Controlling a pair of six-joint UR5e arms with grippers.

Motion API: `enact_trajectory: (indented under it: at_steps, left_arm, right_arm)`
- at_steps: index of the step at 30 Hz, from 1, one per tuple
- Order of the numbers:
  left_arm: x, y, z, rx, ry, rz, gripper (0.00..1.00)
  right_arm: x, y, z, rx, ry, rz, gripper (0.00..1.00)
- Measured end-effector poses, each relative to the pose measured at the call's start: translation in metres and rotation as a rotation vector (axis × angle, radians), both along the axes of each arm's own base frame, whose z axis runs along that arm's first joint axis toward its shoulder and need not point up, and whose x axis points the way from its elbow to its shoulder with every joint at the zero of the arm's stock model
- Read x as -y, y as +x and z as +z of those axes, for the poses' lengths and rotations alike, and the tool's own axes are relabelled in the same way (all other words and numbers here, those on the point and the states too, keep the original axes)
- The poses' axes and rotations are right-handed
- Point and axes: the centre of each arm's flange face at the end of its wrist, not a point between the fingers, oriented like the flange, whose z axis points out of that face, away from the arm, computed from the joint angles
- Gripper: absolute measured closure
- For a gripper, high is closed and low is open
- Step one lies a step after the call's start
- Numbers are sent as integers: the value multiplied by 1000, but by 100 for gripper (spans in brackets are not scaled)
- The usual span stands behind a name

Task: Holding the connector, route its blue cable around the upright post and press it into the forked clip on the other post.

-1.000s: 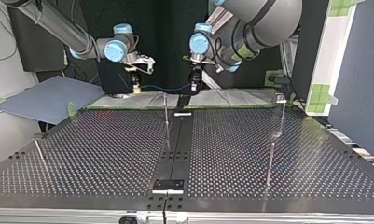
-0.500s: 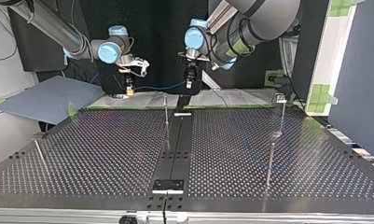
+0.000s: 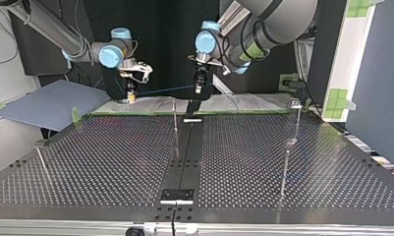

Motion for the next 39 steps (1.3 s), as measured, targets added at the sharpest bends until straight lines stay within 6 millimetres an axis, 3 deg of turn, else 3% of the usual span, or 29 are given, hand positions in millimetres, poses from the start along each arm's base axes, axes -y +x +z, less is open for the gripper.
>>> enact_trajectory:
  at_steps: [8,27,34,39]
  left_arm:
    - [-1,9,2,0,-16,-14,100]
    - [-5,22,5,-14,-9,-22,100]
    - [-10,22,-11,-44,9,-16,100]
    - [-11,32,-16,-53,8,-11,100]
  right_arm:
    - [5,-11,-1,-1,12,-34,100]
    - [6,-12,-1,-3,10,-37,100]
    - [6,-12,-1,-5,10,-36,100]
    - [6,-13,-1,-5,9,-37,100]
